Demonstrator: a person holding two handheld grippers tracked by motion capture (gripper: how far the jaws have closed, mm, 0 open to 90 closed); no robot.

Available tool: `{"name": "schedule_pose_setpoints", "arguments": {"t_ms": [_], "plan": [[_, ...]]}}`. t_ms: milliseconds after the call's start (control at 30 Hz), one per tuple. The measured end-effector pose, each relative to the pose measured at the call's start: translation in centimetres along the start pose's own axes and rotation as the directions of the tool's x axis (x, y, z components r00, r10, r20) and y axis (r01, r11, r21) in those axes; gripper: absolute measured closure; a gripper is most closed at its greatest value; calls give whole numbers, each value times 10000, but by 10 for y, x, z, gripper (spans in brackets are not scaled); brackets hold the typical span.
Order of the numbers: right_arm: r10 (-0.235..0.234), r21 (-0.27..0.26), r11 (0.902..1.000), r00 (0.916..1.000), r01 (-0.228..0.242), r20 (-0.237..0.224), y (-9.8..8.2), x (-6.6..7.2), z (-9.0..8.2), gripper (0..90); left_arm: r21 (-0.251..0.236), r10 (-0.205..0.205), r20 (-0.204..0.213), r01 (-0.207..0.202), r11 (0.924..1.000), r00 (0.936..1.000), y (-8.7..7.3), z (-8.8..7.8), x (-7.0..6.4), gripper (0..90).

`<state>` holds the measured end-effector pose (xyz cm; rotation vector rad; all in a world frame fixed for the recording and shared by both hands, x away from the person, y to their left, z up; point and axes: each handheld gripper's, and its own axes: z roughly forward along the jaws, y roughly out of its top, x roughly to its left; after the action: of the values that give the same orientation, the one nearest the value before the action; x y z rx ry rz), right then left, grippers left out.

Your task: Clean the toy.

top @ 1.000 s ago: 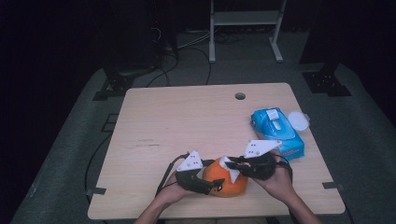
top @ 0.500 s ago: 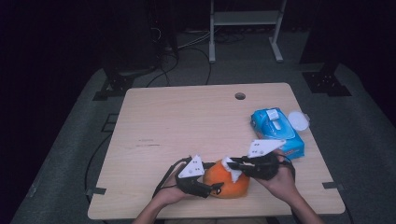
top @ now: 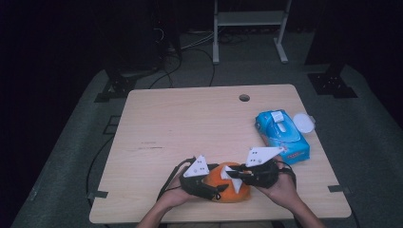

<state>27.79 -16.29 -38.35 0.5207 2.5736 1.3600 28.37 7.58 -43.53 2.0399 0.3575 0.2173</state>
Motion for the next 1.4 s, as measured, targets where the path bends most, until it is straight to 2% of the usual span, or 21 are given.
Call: {"name": "schedule_pose_setpoints", "arguments": {"t_ms": [67, 100, 167, 233, 300, 333, 400, 467, 600, 633, 700, 800, 867, 900, 1000, 1100, 1200, 1333, 1400], "plan": [[191, -158, 9997, 9998, -190, 66, -1, -6, -7, 810, 53, 183, -123, -183, 9998, 9998, 0, 0, -2, 362], [290, -193, 9994, 9993, -286, 246, -2, -11, -12, 810, 66, 199, -90, -198, 9998, 9998, -1, -1, -2, 364], [452, -217, 9988, 9979, -442, 474, -5, -17, -19, 810, 13, 90, -6, -90, 10000, 10000, -3, -2, 0, 360], [761, -193, 9970, 9962, -754, 422, -11, -25, -25, 810, -38, 33, 76, -33, 10000, 10000, -5, -2, 1, 347], [845, -13, 9964, 9948, -846, 563, -16, -29, -29, 810, -53, -11, 150, 12, 10000, 9999, -5, -2, 1, 335], [943, 18, 9955, 9943, -945, 488, -18, -31, -29, 810, -68, -66, 188, 67, 10000, 9998, -4, -1, 1, 323], [1080, 37, 9941, 9938, -1081, 280, -21, -31, -25, 809, -80, -297, 259, 299, 9995, 9992, -4, 1, 1, 264], [982, -23, 9952, 9951, -982, 96, -19, -26, -19, 809, -65, -574, 286, 576, 9983, 9979, -5, 3, 2, 194], [680, -257, 9973, 9975, -685, -187, -8, -14, -9, 808, -60, -590, 284, 592, 9982, 9979, -5, 3, 2, 190], [586, -196, 9981, 9979, -591, -271, -7, -12, -6, 808, -59, -507, 181, 508, 9987, 9985, -5, 3, 1, 209], [452, -92, 9989, 9989, -453, -108, -5, -12, -3, 809, -150, -365, -207, 361, 9992, 9991, -4, 2, -1, 304], [679, -374, 9970, 9977, -677, 52, -7, -17, -9, 809, -569, -37, -868, -13, 9984, 9962, 1, 1, -7, 394], [736, -583, 9956, 9972, -728, 110, -5, -18, -15, 810, -876, 566, -1567, -709, 9936, 9860, 6, 2, -11, 407], [746, -702, 9948, 9971, -734, 136, -4, -19, -17, 810, -922, 681, -1757, -853, 9921, 9821, 7, 4, -12, 406], [615, -535, 9968, 9975, -596, 353, -3, -20, -14, 810, -795, 678, -1588, -812, 9935, 9850, 1, 5, -6, 389], [517, -303, 9983, 9970, -500, 571, -7, -23, -13, 810, -764, 483, -1116, -571, 9954, 9926, -2, 2, 0, 373], [784, -387, 9964, 9944, -759, 704, -14, -30, -21, 810, -752, 541, -956, -614, 9953, 9939, -5, -1, 0, 356], [1259, -405, 9917, 9868, -1223, 1019, -25, -41, -35, 810, -755, 590, -797, -650, 9950, 9951, -8, -4, 2, 336], [1529, -517, 9874, 9854, -1493, 754, -30, -44, -36, 810, -837, 499, -734, -560, 9949, 9961, -9, -4, 3, 330]]}}
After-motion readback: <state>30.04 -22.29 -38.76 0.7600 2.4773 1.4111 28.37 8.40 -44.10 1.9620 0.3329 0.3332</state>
